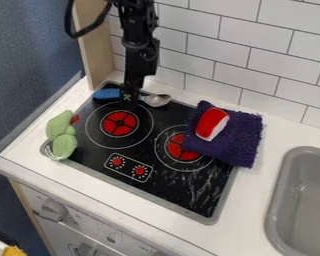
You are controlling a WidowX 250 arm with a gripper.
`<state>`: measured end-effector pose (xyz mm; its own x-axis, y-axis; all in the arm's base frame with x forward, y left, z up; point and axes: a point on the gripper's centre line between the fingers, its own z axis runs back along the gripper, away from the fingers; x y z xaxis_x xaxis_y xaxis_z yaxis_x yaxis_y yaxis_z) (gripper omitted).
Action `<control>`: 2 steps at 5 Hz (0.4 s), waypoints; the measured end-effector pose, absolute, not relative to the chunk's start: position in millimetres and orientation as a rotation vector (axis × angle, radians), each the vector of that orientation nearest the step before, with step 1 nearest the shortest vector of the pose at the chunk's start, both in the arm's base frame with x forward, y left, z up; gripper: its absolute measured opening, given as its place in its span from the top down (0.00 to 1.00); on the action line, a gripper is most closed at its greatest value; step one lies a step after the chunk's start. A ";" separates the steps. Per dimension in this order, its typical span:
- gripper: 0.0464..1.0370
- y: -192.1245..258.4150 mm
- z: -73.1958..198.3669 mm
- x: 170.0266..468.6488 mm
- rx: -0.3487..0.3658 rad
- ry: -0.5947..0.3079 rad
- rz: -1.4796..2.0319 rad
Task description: Move the blue spoon to the top left side of the stove
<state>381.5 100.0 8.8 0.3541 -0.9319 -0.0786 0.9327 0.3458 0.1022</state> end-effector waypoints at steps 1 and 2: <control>0.04 98.0 33.4 377.4 0.180 -0.054 -1.192; 0.04 101.8 54.9 368.2 0.211 -0.095 -1.152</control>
